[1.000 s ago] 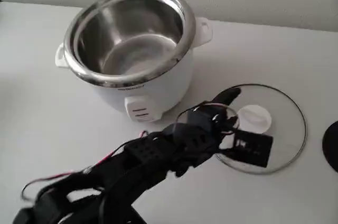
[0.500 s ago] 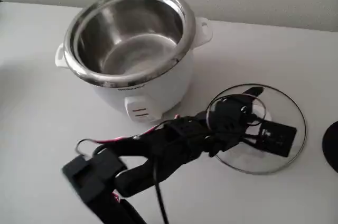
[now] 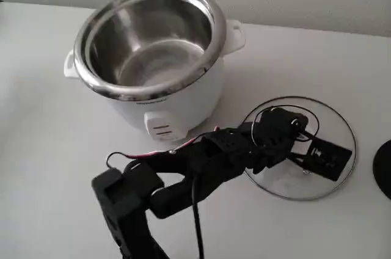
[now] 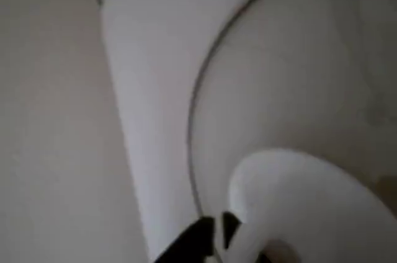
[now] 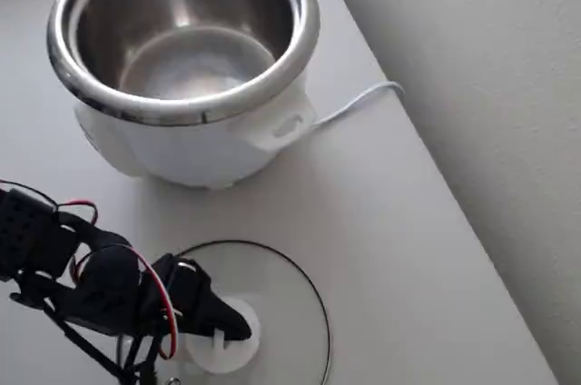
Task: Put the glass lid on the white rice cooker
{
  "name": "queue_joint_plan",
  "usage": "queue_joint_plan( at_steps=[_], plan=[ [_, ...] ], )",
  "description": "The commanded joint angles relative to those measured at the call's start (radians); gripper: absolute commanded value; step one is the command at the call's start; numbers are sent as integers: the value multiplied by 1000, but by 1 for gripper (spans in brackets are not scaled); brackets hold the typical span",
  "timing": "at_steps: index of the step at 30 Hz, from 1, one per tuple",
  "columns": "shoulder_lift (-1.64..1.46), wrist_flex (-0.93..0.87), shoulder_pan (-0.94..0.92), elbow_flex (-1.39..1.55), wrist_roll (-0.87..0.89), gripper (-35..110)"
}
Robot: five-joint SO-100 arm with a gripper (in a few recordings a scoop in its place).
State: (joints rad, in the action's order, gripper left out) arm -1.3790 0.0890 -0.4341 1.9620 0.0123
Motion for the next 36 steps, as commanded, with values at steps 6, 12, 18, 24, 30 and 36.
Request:
queue_joint_plan(
  at_steps=[6, 12, 18, 24, 30, 36],
  plan=[
    [-411, -18, -46, -86, 40, 0],
    [-600, -26, -74, -86, 48, 0],
    [-816, -28, -84, -87, 48, 0],
    [-1060, -60, 0, -95, 15, 0],
    [-1204, -233, 304, -155, -48, 0],
    [-1172, -383, 609, -241, -61, 0]
  ],
)
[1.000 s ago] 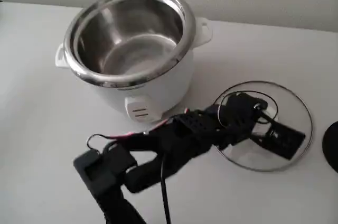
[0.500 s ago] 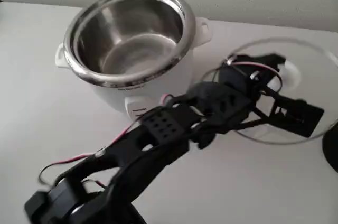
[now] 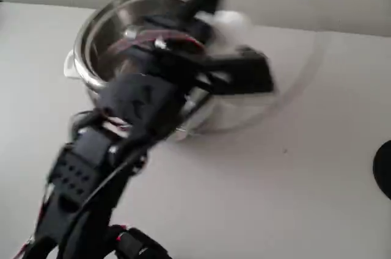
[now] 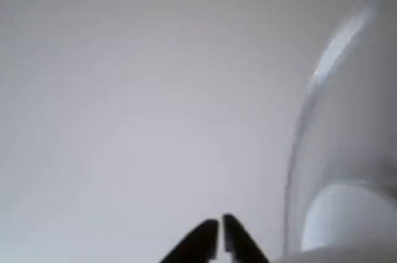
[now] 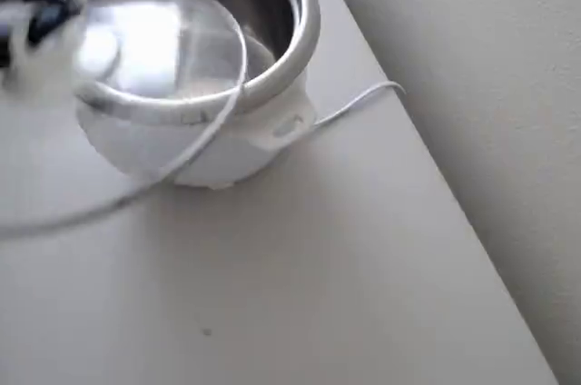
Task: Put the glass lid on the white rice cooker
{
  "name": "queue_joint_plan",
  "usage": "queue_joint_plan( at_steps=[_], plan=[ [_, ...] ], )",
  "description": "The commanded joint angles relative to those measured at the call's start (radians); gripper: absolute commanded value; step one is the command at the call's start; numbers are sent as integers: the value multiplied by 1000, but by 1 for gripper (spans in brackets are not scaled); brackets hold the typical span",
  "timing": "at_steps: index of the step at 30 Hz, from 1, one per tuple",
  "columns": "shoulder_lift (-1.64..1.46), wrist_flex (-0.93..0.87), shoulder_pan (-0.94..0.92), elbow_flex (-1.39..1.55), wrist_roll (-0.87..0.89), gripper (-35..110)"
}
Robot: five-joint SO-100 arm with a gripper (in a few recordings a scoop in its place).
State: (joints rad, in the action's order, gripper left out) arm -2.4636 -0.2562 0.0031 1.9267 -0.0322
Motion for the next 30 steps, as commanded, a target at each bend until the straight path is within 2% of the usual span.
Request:
queue_joint_plan(
  at_steps=[1, 14, 22, 30],
  plan=[
    [-71, -46, 206, -215, -18, 0],
    [238, -6, 460, -356, -12, 0],
    [403, 101, 453, -402, -35, 0],
    [552, 106, 373, -566, -38, 0]
  ],
)
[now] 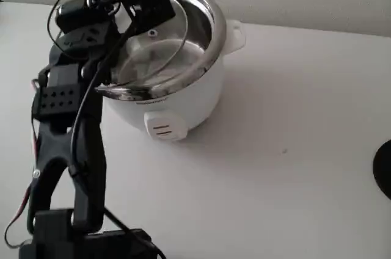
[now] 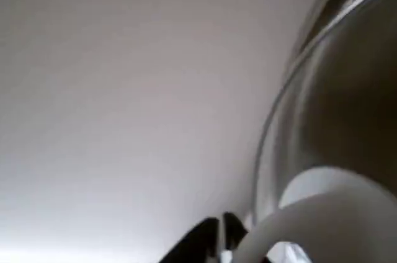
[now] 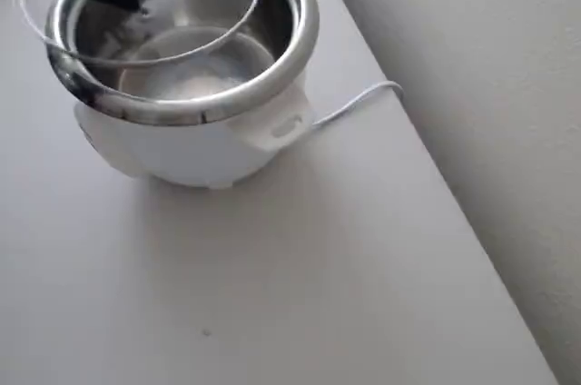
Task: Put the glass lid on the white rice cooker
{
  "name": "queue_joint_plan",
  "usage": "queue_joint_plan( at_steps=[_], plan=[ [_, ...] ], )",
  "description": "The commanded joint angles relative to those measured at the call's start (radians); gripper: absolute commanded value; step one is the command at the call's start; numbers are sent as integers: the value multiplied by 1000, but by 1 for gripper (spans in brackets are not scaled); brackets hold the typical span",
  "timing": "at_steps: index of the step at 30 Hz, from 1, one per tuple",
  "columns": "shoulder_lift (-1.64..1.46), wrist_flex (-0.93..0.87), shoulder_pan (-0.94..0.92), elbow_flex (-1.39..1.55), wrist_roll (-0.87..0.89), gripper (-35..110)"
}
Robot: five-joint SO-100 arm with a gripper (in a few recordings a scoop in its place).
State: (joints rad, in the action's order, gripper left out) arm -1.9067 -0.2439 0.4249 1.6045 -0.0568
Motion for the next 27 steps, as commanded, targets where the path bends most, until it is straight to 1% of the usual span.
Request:
queue_joint_plan(
  at_steps=[1, 11, 21, 27],
  plan=[
    [8, 94, -52, -259, -29, 0],
    [17, 63, -126, -267, -49, 0],
    [58, 67, -107, -267, -21, 0],
    [87, 107, -101, -267, -11, 0]
  ],
)
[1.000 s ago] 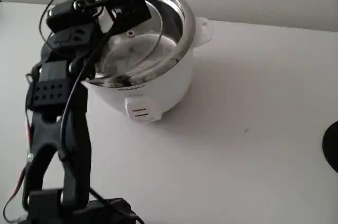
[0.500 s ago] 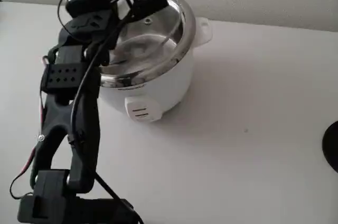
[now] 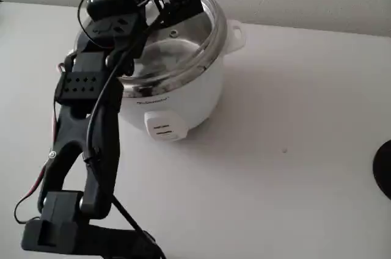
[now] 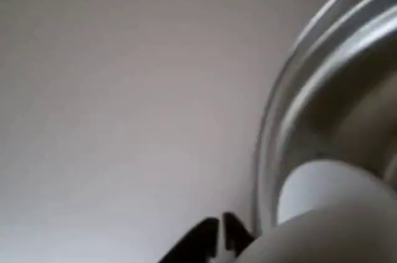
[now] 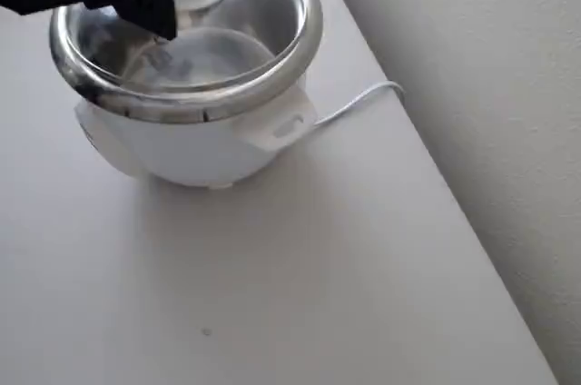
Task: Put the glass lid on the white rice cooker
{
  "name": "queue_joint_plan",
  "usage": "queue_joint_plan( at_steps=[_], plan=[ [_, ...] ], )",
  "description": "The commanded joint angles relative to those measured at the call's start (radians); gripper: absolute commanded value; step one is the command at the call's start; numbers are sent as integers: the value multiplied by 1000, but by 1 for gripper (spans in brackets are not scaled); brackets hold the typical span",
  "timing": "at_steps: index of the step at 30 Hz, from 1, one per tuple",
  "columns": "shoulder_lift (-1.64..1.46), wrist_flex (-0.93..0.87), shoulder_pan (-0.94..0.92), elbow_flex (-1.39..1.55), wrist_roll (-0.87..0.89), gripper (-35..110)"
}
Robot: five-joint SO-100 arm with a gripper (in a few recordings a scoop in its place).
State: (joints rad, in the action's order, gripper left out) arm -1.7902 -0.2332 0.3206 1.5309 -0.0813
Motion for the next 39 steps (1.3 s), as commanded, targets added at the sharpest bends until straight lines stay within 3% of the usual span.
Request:
queue_joint_plan(
  at_steps=[1, 9, 39],
  plan=[
    [-25, 106, -3, -193, 25, 0],
    [-20, 44, -61, -183, 135, 0],
    [6, -201, 17, -319, 222, 0]
  ],
)
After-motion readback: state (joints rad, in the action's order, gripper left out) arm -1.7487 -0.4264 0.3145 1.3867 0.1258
